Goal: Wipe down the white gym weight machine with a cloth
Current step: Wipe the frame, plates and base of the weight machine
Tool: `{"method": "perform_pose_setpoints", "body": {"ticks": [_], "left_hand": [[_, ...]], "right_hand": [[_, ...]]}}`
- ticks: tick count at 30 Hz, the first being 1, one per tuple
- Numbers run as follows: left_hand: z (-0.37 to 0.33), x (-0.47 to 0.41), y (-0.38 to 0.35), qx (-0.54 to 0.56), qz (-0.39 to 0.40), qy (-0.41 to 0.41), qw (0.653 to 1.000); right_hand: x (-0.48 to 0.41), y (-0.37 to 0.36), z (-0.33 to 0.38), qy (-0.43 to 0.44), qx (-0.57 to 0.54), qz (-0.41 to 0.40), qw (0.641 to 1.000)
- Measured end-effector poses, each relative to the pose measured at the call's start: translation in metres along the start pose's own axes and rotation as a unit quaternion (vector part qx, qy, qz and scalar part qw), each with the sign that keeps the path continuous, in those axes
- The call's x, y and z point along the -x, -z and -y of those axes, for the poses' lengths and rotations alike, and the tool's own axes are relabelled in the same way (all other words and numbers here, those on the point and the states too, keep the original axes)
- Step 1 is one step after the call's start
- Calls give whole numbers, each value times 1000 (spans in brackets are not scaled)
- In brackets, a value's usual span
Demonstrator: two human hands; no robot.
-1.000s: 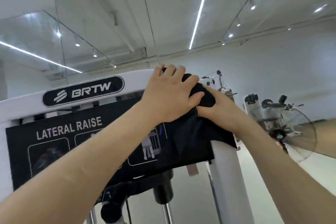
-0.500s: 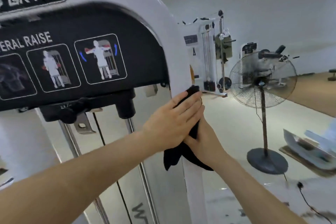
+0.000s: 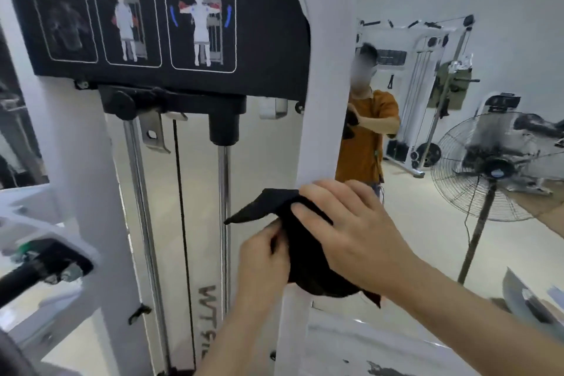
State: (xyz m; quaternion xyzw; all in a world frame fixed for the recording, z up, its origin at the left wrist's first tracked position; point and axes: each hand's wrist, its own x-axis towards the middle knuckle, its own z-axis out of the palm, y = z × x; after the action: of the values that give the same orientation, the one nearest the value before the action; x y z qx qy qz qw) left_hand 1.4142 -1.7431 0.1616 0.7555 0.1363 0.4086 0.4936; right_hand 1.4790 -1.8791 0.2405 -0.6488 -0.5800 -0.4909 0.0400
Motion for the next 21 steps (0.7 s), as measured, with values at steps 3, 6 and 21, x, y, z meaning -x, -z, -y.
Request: {"method": "perform_pose_setpoints", "body": {"ticks": [3, 6, 21], "left_hand": [[-2, -11, 13, -3, 31, 42, 999], [-6, -12, 10, -50, -54, 64, 995], [8, -33, -33, 217, 89, -34, 971]], "right_hand": [[-32, -2, -24, 135, 94, 112, 980], [-57, -6, -26, 184, 147, 177, 956], [16, -34, 9, -186, -32, -94, 977]]}}
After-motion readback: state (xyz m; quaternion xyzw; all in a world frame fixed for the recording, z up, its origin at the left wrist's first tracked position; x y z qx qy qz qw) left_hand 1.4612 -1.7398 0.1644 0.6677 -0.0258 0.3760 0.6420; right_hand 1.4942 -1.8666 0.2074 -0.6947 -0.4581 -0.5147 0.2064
